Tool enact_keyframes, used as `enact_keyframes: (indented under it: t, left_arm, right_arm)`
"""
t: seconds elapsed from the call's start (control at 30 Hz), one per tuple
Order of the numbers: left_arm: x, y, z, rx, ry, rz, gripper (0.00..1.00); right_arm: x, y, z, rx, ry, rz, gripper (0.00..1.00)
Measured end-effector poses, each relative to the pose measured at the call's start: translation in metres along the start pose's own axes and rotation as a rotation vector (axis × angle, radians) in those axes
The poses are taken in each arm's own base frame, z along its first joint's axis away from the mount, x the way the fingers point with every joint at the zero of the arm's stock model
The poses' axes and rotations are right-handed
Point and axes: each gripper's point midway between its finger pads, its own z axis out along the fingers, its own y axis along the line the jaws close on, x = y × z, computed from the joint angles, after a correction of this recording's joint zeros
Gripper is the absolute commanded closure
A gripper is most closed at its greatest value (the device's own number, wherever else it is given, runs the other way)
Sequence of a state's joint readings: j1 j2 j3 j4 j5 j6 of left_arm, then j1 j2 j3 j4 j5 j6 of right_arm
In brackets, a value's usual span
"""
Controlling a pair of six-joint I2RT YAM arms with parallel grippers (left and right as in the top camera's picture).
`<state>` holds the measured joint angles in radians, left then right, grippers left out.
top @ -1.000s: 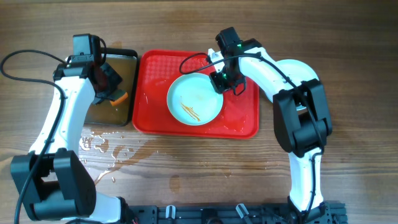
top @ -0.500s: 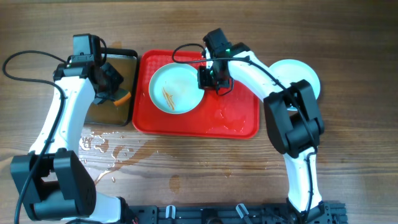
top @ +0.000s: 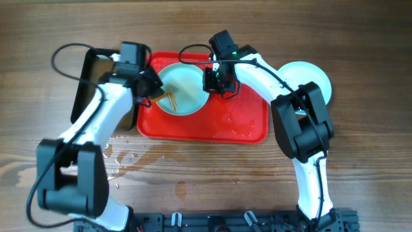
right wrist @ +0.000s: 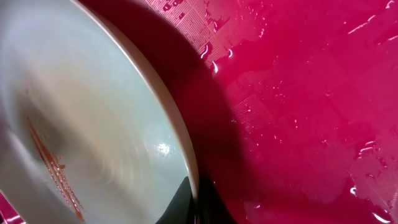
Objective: Clean dirty plates on tray and stack at the side
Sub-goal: 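Lower the sponge with the left gripper onto the last plate, then scrub the last plate with the sponge while right gripper holds its rim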
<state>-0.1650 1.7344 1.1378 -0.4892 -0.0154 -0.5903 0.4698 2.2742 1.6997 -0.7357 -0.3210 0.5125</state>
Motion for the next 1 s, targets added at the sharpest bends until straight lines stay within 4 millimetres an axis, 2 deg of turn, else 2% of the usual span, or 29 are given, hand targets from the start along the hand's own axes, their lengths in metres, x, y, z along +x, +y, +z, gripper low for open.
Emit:
enact_keyframes:
  t: [0.13, 0.27, 0.4, 0.57, 0.63, 0.7, 0.8, 0.93, 1.0]
  left_arm:
    - [0.010, -0.016, 0.033, 0.022, 0.005, 0.100, 0.96]
    - [0.028, -0.017, 0.052, 0.004, 0.048, 0.187, 0.96]
    - [0.043, -0.018, 0.051, 0.023, 0.115, 0.247, 0.96]
    - [0.079, -0.052, 0.042, 0.230, 0.253, 0.382, 0.96]
    - [0.083, -0.061, 0.041, 0.267, 0.257, 0.409, 0.96]
    - [0.082, -0.065, 0.041, 0.280, 0.243, 0.414, 0.96]
    - [0.061, -0.064, 0.047, 0.229, 0.148, 0.360, 0.96]
    - [0.033, -0.053, 0.054, 0.115, 0.020, 0.261, 0.96]
    - [0.028, -0.043, 0.060, 0.058, -0.006, 0.217, 0.96]
  right_arm:
    - [0.000, 0.000, 0.000, 0.000, 0.000, 0.000, 0.96]
    - [0.000, 0.000, 0.000, 0.000, 0.000, -0.001, 0.96]
    - [0.000, 0.000, 0.000, 0.001, 0.001, -0.009, 0.96]
    - [0.000, 0.000, 0.000, 0.000, 0.000, -0.011, 0.96]
    - [0.000, 0.000, 0.000, 0.000, 0.000, -0.011, 0.96]
    - [0.000, 0.000, 0.000, -0.001, -0.001, -0.012, 0.96]
    - [-0.001, 0.000, 0.000, -0.001, -0.002, -0.012, 0.96]
    - [-0.001, 0.000, 0.000, -0.001, -0.002, -0.012, 0.96]
    - [-0.001, 0.000, 0.000, -0.001, -0.002, -0.012, 0.96]
